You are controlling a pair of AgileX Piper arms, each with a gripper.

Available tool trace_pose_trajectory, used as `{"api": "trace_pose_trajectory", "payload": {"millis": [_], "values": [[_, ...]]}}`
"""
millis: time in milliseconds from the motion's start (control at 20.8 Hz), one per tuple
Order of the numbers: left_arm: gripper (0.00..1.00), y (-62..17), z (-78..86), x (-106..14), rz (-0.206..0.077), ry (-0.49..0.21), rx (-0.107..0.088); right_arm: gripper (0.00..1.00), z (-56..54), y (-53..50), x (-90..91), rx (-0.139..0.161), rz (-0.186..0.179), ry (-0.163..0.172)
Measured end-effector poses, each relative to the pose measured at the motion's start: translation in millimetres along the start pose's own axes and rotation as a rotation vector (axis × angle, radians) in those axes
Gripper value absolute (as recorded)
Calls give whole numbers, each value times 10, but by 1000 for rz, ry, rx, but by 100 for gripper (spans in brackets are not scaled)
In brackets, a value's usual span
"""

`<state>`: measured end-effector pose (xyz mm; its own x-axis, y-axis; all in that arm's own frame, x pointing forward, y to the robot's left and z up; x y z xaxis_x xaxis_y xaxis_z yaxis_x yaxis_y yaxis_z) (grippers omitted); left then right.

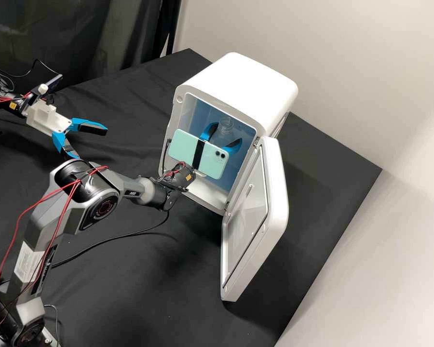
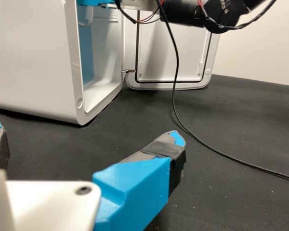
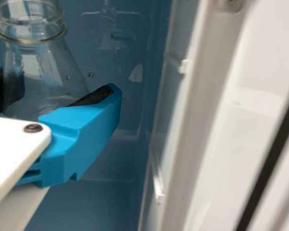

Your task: Place the flask in the incubator

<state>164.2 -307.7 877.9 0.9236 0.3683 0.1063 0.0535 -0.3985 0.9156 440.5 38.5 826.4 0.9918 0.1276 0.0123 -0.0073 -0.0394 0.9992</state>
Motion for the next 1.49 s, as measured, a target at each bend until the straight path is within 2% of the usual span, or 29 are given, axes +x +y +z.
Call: {"api": "trace_pose_trajectory", "payload": {"millis": [193, 578, 722, 1011, 1107, 1300, 1492], "values": [[100, 1, -5, -2, 1, 2, 0, 0, -25, -65, 76, 1, -33, -20], [100, 4, -11, -5, -1, 0, 3, 0, -54, -184, 125, 3, -66, -22], [100, 4, -11, -5, -1, 0, 3, 0, -45, -276, 134, 10, -84, -27], [100, 23, -17, 10, 6, -3, 9, 0, 103, -530, 45, 15, -154, -75], [100, 23, -17, 10, 6, -3, 9, 0, 140, -567, 3, 16, -168, -91], [100, 23, -17, 10, 6, -3, 9, 0, 235, -646, -97, 39, -191, -135], [100, 18, 3, 18, 2, -13, 11, 0, 307, -711, -153, 50, -204, -155]]}}
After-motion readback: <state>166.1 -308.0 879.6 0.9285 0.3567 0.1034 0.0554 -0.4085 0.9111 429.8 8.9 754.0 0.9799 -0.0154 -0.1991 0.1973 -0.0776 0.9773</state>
